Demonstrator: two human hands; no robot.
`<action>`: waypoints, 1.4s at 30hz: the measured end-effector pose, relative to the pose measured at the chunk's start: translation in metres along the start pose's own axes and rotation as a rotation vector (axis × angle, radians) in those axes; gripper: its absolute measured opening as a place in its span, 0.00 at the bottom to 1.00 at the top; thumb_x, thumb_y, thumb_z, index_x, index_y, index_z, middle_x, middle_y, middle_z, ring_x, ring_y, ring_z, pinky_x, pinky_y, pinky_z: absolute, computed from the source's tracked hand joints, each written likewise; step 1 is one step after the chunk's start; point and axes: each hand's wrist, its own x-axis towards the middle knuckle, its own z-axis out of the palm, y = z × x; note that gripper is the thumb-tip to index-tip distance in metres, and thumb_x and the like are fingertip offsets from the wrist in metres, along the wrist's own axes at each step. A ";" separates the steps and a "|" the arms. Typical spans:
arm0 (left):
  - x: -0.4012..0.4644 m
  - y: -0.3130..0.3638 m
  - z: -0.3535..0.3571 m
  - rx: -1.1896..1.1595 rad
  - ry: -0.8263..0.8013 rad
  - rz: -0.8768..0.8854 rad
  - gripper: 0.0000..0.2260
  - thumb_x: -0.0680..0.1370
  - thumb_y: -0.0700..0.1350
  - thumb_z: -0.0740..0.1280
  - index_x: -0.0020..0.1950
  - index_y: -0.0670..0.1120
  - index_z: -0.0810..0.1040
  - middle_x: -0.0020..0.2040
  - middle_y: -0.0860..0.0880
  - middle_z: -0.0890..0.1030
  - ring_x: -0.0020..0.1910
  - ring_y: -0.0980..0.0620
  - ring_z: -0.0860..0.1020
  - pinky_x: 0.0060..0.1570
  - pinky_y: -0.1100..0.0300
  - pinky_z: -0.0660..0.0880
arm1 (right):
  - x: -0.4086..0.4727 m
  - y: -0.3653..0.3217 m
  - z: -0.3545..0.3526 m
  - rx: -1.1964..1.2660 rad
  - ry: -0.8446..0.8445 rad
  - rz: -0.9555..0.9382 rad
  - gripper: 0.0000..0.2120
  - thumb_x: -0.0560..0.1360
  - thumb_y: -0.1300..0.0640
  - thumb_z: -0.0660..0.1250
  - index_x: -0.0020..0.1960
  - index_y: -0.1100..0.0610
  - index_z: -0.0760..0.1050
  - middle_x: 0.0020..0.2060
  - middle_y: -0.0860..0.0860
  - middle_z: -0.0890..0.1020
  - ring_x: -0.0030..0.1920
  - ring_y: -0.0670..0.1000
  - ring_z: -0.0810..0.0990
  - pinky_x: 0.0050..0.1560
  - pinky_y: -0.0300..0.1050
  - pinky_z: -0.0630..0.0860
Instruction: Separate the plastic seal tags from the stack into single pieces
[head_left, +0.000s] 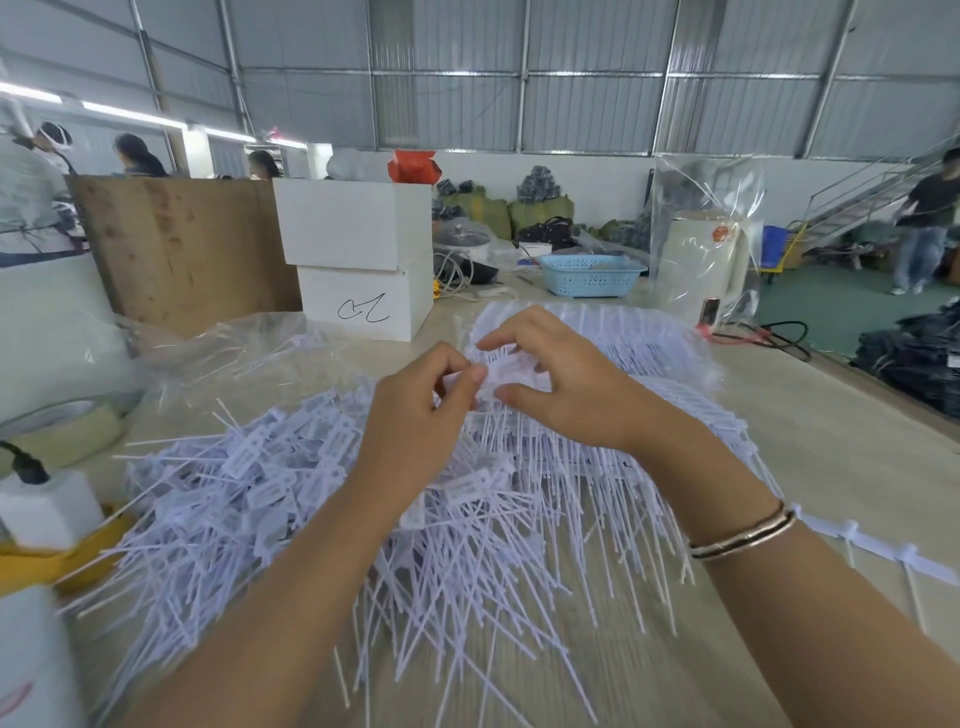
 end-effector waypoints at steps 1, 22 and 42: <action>0.000 -0.001 -0.002 0.003 -0.001 0.000 0.10 0.79 0.49 0.64 0.41 0.45 0.75 0.34 0.49 0.80 0.23 0.59 0.68 0.28 0.70 0.65 | 0.000 0.003 -0.003 -0.018 -0.004 0.020 0.13 0.76 0.59 0.67 0.60 0.55 0.74 0.48 0.37 0.69 0.48 0.33 0.69 0.48 0.27 0.64; 0.003 0.002 0.001 -0.417 -0.012 -0.225 0.14 0.79 0.51 0.63 0.38 0.45 0.76 0.31 0.53 0.81 0.32 0.63 0.76 0.35 0.74 0.70 | -0.002 -0.007 0.022 0.400 0.257 0.005 0.07 0.76 0.63 0.66 0.40 0.55 0.76 0.35 0.59 0.78 0.36 0.56 0.75 0.38 0.50 0.73; 0.012 -0.011 -0.020 -0.353 0.174 -0.278 0.17 0.81 0.51 0.60 0.39 0.43 0.77 0.34 0.56 0.82 0.32 0.67 0.75 0.36 0.70 0.70 | -0.006 0.000 0.016 0.505 0.464 0.079 0.08 0.79 0.59 0.62 0.42 0.51 0.71 0.30 0.43 0.72 0.25 0.49 0.65 0.28 0.46 0.64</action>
